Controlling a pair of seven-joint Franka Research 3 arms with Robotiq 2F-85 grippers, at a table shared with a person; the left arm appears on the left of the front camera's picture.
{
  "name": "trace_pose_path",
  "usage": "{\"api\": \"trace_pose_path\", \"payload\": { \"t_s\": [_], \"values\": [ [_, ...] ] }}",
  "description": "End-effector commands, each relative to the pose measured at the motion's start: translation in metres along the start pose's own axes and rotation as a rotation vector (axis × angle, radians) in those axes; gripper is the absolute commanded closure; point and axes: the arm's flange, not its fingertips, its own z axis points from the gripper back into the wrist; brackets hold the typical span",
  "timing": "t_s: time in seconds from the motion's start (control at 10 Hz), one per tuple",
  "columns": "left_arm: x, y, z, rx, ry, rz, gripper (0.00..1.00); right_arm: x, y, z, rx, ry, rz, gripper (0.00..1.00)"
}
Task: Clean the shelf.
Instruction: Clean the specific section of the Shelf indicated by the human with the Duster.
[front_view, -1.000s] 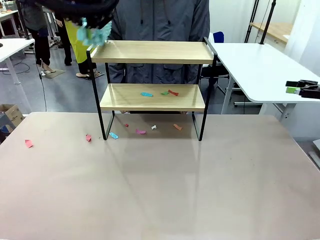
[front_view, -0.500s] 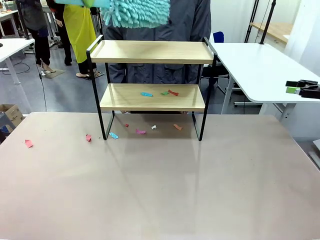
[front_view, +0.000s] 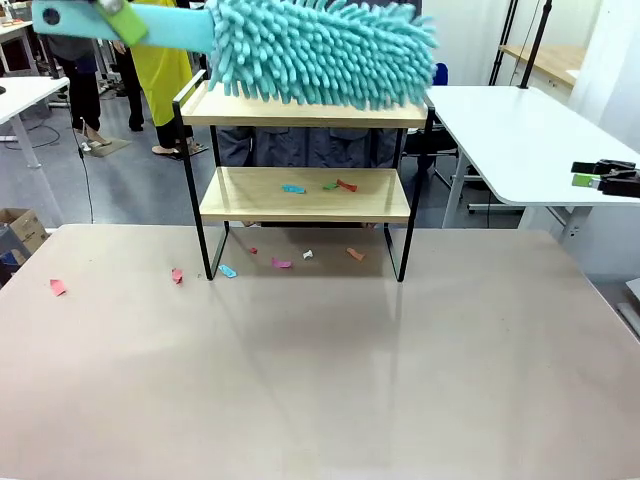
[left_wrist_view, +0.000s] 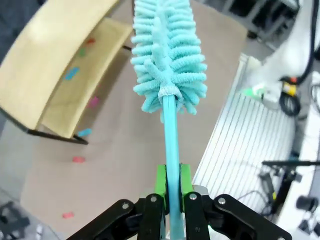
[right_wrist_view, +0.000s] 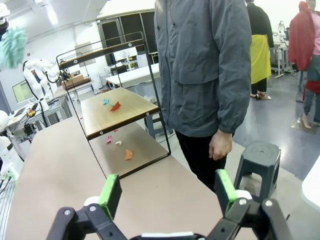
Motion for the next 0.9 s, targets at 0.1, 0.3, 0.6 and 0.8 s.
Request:
{"api": "trace_pose_path", "payload": {
  "t_s": [0.1,0.3,0.6,0.8],
  "values": [
    [-0.015,-0.004,-0.034,-0.015,0.164,-0.241,0.87,0.003,0.002,-0.002,-0.001,-0.003,0.005,0.00],
    [-0.048,0.020,-0.065,0.088,0.405,-0.247,0.87,0.003,0.002,-0.002,-0.001,-0.003,0.005,0.00],
    [-0.116,0.055,-0.074,0.046,0.547,-0.163,0.87,0.003,0.002,-0.002,-0.001,-0.003,0.005,0.00],
    [-0.139,0.067,-0.073,0.106,0.596,-0.152,0.87,0.003,0.002,-0.002,-0.001,-0.003,0.005,0.00]
  ]
}}
